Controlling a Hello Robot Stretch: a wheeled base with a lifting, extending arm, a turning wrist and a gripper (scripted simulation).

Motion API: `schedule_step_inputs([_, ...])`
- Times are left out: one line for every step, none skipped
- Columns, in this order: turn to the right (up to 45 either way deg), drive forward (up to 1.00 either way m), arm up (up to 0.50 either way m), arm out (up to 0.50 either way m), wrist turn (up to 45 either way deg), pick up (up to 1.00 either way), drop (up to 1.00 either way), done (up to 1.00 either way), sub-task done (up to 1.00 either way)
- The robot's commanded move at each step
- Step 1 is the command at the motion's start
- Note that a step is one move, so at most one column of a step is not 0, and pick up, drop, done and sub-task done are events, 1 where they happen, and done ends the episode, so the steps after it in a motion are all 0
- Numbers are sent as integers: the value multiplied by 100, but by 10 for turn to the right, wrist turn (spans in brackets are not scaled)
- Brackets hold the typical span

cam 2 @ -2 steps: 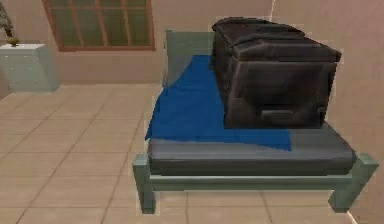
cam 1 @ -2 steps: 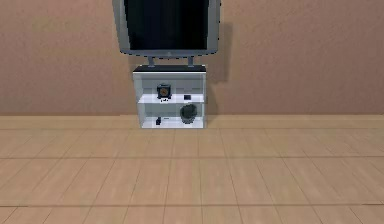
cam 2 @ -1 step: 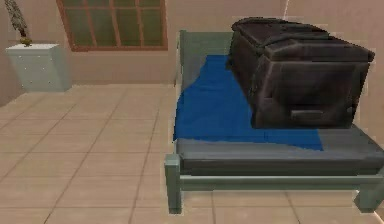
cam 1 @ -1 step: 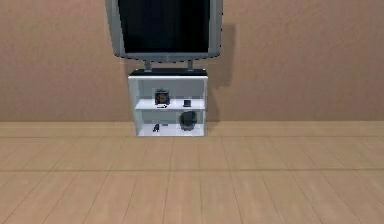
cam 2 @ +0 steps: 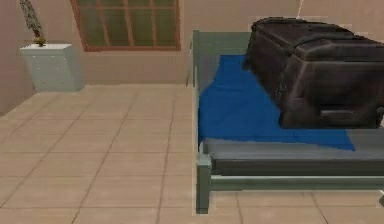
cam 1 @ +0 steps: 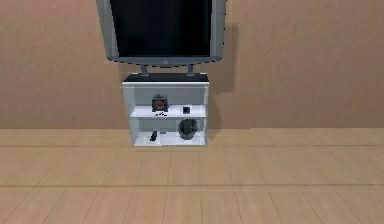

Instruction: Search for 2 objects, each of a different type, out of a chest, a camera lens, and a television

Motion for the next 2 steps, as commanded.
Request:
schedule_step_inputs([150,0,0,0,0,0,0,0,0])
schedule_step_inputs([0,100,0,0,0,0,0,0,0])
